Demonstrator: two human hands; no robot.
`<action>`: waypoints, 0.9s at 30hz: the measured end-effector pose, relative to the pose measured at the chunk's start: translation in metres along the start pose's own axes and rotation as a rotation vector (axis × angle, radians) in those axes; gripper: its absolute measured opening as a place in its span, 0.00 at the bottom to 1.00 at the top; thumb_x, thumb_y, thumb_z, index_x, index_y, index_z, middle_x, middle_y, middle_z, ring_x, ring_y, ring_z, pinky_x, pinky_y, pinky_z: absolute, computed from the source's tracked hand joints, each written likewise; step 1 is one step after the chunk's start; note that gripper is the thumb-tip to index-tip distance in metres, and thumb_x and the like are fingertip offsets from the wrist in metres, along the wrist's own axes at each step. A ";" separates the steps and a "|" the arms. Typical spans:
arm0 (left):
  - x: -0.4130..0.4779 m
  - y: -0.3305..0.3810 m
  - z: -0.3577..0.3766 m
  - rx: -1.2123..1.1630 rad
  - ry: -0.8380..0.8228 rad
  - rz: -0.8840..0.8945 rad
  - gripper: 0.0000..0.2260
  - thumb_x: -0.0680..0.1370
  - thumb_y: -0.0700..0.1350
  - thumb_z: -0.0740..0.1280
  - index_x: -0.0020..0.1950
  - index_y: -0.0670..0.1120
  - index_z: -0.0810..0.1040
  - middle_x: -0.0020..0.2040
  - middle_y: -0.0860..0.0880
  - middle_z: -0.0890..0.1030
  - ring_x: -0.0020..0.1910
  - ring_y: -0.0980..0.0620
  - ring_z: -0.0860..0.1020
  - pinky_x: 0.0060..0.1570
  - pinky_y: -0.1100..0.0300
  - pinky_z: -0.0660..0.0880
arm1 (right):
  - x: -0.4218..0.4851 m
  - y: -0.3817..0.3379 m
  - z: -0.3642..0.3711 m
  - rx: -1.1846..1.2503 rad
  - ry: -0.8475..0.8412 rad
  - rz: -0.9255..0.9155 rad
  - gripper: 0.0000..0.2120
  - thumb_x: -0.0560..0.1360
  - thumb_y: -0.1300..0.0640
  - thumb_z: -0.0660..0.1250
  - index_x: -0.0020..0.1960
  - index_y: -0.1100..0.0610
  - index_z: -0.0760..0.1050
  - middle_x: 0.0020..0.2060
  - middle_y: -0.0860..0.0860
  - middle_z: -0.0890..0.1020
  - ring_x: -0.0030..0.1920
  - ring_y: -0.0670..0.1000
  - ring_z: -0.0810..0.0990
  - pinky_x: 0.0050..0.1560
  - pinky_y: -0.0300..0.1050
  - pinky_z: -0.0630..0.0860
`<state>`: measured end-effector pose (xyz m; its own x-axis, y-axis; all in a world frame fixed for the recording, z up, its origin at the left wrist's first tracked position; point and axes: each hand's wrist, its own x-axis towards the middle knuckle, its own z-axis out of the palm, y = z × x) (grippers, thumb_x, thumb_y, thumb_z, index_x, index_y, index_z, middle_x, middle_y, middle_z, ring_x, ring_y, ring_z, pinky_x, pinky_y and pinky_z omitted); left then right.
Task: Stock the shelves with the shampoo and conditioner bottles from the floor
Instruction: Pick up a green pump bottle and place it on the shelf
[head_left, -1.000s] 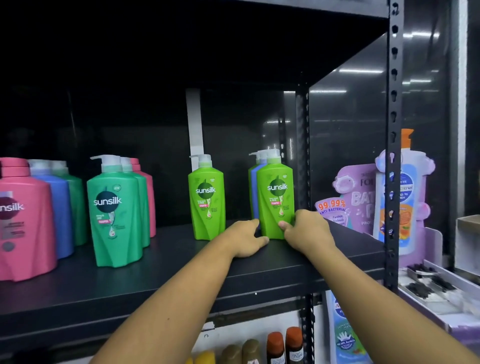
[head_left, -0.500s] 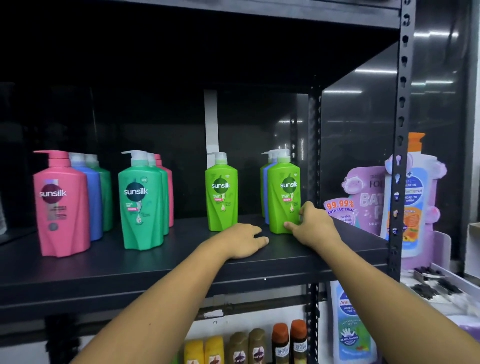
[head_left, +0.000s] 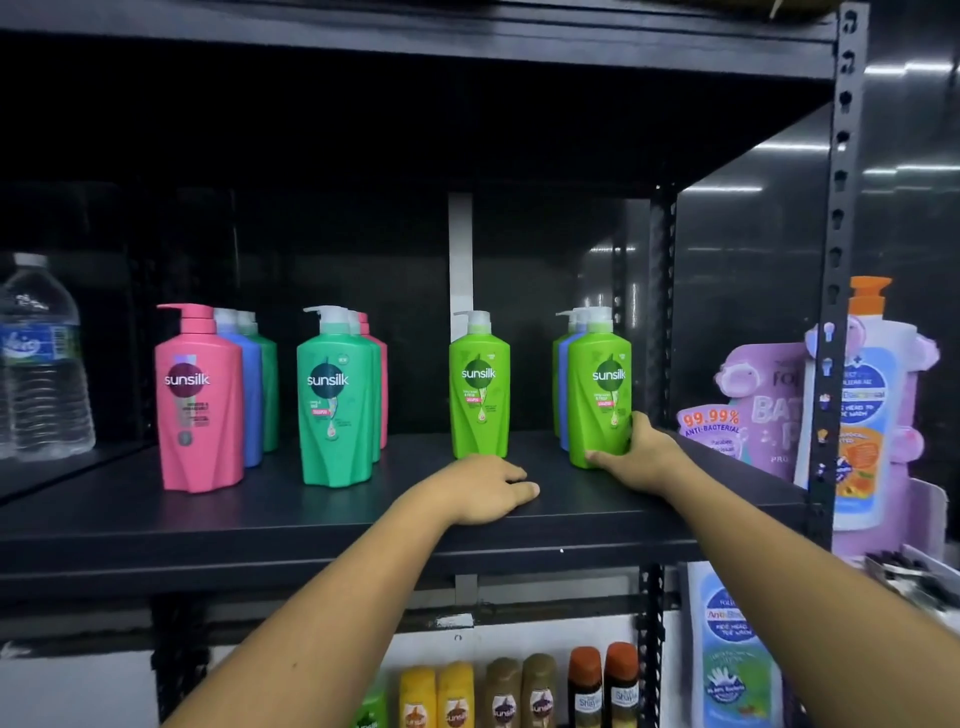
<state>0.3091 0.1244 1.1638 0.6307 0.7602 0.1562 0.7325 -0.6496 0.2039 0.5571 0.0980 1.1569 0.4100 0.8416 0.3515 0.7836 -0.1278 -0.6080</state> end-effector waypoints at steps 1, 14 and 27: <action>0.000 0.001 0.000 0.001 -0.004 -0.003 0.23 0.85 0.58 0.57 0.74 0.48 0.75 0.76 0.49 0.73 0.75 0.46 0.69 0.73 0.55 0.65 | 0.001 0.001 0.000 0.000 -0.008 0.009 0.40 0.71 0.39 0.75 0.73 0.56 0.63 0.68 0.57 0.77 0.68 0.60 0.75 0.65 0.52 0.72; 0.000 -0.004 0.006 0.012 0.128 -0.018 0.18 0.82 0.61 0.59 0.58 0.53 0.84 0.56 0.50 0.84 0.57 0.46 0.79 0.60 0.49 0.77 | -0.013 -0.007 0.001 -0.364 0.106 0.001 0.33 0.73 0.33 0.68 0.63 0.59 0.69 0.58 0.57 0.80 0.58 0.61 0.79 0.54 0.54 0.77; -0.106 -0.013 0.041 0.219 0.446 0.212 0.21 0.82 0.59 0.56 0.68 0.50 0.78 0.66 0.52 0.81 0.66 0.48 0.77 0.67 0.48 0.75 | -0.140 -0.037 0.019 -0.411 -0.202 -0.635 0.29 0.84 0.42 0.53 0.81 0.54 0.58 0.80 0.50 0.62 0.80 0.49 0.57 0.79 0.51 0.53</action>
<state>0.2438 0.0516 1.1048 0.6349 0.5134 0.5773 0.6675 -0.7407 -0.0754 0.4620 -0.0046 1.1165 -0.2371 0.8926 0.3835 0.9657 0.2596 -0.0071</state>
